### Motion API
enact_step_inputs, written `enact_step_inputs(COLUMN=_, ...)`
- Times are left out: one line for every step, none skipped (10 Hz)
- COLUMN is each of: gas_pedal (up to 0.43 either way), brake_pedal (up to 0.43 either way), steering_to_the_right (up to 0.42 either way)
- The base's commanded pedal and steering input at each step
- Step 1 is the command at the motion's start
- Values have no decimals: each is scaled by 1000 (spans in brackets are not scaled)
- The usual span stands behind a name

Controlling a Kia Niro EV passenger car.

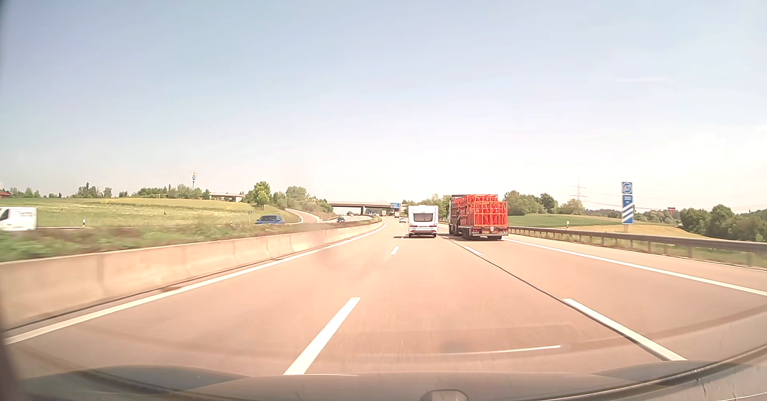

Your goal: Follow the waypoints while adhering to traffic rules and regulations

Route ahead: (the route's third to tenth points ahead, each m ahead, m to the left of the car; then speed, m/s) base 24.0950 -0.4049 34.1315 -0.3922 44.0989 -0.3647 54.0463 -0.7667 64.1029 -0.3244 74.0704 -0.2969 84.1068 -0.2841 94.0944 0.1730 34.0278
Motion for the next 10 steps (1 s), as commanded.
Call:
enact_step_inputs(gas_pedal=311, brake_pedal=0, steering_to_the_right=-9)
enact_step_inputs(gas_pedal=311, brake_pedal=0, steering_to_the_right=-9)
enact_step_inputs(gas_pedal=311, brake_pedal=0, steering_to_the_right=-8)
enact_step_inputs(gas_pedal=319, brake_pedal=0, steering_to_the_right=-8)
enact_step_inputs(gas_pedal=339, brake_pedal=0, steering_to_the_right=-6)
enact_step_inputs(gas_pedal=350, brake_pedal=0, steering_to_the_right=-5)
enact_step_inputs(gas_pedal=358, brake_pedal=0, steering_to_the_right=-4)
enact_step_inputs(gas_pedal=358, brake_pedal=0, steering_to_the_right=-3)
enact_step_inputs(gas_pedal=358, brake_pedal=0, steering_to_the_right=-3)
enact_step_inputs(gas_pedal=358, brake_pedal=0, steering_to_the_right=-3)
